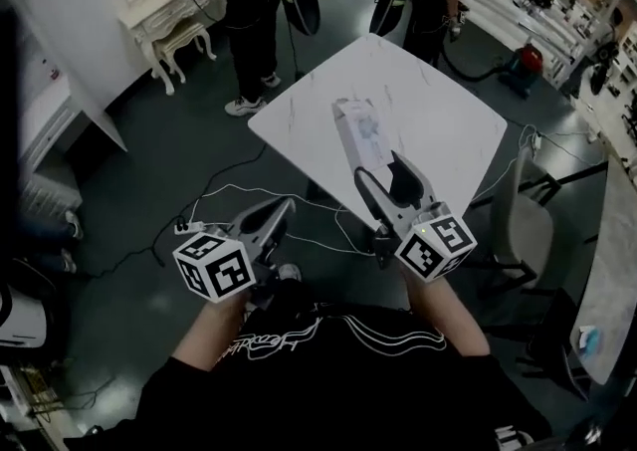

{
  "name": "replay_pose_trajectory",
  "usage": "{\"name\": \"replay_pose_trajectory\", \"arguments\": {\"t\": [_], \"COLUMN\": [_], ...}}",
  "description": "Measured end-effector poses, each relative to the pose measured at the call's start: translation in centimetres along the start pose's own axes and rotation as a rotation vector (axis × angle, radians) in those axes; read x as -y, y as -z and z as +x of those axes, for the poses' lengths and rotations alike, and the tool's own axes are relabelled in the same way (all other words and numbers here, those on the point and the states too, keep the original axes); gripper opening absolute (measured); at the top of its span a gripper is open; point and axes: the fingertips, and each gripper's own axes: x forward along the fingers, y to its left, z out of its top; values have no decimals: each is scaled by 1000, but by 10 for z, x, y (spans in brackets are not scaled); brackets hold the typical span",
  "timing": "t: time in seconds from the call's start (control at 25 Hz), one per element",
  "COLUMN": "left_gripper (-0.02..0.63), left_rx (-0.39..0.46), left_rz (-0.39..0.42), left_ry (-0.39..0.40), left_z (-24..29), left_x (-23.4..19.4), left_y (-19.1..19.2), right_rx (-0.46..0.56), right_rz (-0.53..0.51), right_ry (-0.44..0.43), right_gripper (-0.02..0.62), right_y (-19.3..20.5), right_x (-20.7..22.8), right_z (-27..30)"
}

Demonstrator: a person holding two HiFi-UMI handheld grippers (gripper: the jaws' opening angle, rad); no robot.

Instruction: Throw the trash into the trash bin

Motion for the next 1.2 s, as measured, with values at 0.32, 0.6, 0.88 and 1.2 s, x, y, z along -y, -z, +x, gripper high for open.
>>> {"name": "replay_pose_trajectory", "arguments": {"t": [0.32, 0.6, 0.88, 1.2], "left_gripper": [5, 6, 6, 6], "left_rx": [57, 90, 148, 132], "left_rz": [-64, -156, -242, -396], "left_ry": [-206, -349, -469, -543], "left_z": [-19, -120, -192, -259], "left_x": [-8, -85, -142, -221], "left_y": [18, 23, 34, 76], "right_rx": [-43, -179, -283, -456], "right_rz": [73, 121, 132, 144], "right_ry": [-183, -289, -368, -393], "right_gripper": [319, 319, 320, 320], "right_y": [16, 93, 148, 238], "right_x": [-5, -95, -160, -215], "right_z": [18, 92, 131, 177]}}
